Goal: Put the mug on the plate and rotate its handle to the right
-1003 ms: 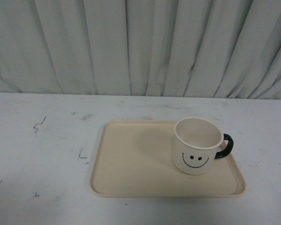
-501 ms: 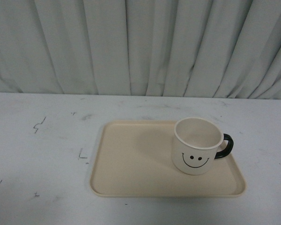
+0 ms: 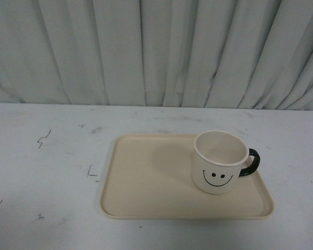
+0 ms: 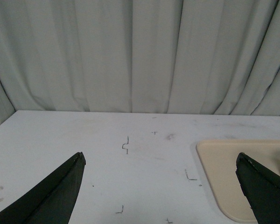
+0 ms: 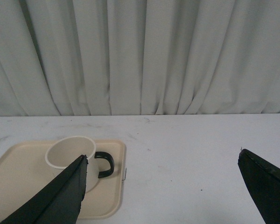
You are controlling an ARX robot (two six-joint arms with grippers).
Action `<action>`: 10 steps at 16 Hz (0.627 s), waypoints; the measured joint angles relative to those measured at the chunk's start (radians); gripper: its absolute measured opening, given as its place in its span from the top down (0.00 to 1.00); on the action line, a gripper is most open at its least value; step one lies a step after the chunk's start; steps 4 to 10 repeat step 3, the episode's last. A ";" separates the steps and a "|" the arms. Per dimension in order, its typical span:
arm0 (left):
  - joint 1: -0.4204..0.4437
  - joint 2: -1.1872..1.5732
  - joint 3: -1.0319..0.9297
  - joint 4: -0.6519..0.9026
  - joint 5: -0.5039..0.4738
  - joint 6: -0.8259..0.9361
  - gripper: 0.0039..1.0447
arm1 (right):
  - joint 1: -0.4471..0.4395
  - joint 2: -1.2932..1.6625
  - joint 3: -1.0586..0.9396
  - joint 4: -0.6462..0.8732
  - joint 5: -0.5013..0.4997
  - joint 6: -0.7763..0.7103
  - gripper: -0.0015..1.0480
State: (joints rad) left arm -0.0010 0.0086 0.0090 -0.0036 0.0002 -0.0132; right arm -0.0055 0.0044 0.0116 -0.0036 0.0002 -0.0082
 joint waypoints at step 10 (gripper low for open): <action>0.000 0.000 0.000 0.000 0.000 0.000 0.06 | 0.000 0.000 0.000 0.000 0.000 0.000 0.06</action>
